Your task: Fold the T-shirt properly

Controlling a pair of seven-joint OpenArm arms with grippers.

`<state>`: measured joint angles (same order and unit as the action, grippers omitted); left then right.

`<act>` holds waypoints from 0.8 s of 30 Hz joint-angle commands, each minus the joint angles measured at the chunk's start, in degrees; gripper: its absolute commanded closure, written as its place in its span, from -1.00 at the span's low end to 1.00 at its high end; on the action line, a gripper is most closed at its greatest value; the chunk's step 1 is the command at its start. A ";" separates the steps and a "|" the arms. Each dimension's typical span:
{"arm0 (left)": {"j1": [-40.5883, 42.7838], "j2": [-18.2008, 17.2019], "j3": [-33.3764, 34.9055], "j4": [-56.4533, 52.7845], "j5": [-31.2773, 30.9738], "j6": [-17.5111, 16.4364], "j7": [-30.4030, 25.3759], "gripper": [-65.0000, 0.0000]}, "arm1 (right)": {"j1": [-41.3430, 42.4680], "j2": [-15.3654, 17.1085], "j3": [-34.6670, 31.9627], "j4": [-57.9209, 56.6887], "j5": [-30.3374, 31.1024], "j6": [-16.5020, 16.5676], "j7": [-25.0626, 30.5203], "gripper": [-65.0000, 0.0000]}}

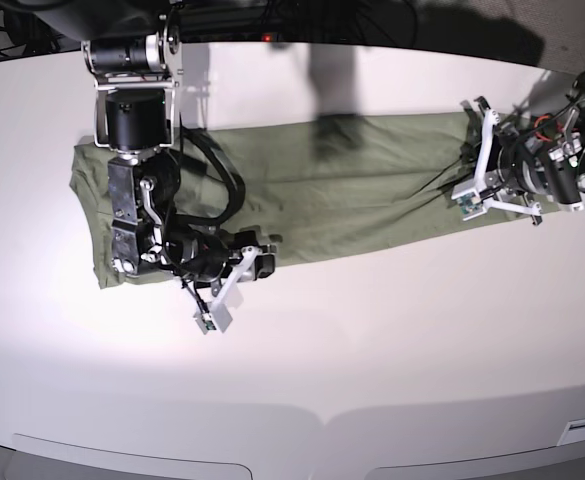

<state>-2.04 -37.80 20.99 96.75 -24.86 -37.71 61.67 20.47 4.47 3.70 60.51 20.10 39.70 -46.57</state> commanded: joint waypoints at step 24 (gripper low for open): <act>-0.79 -6.23 -0.59 6.80 -13.11 0.00 7.85 1.00 | 1.60 0.92 0.09 0.87 1.11 0.30 1.31 0.22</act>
<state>-2.07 -43.07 20.99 102.67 -37.54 -37.69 69.63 20.47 5.26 3.70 60.51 20.08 39.70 -46.37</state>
